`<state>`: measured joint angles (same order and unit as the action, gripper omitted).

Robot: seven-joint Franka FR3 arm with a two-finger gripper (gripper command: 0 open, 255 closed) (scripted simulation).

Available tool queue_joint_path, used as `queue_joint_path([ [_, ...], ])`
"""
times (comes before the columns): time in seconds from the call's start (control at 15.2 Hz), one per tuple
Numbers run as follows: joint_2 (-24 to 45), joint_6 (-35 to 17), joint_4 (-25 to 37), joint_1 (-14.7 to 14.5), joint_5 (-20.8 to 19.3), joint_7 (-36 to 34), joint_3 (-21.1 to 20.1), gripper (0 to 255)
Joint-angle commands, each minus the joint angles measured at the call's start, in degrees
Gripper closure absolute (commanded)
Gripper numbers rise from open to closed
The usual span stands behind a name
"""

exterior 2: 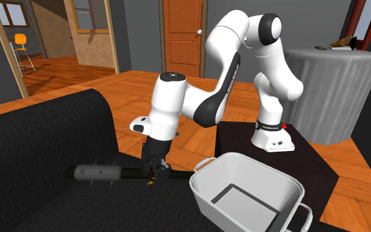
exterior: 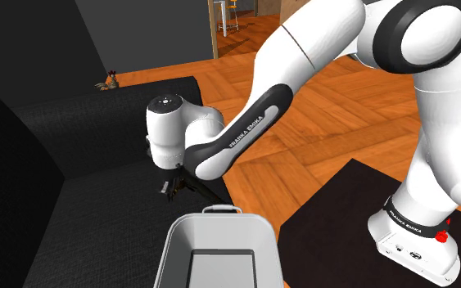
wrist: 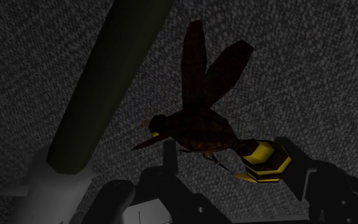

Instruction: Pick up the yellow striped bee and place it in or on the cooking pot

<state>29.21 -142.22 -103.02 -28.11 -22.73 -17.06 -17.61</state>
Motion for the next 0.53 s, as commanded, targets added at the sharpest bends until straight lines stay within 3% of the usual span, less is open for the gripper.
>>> queue_joint_path([
  [0.0,-0.8,1.1,0.3,0.2,0.5,0.4,-0.4,255],
  [0.46,-3.7,5.0,1.5,1.0,2.5,2.1,-1.6,255],
])
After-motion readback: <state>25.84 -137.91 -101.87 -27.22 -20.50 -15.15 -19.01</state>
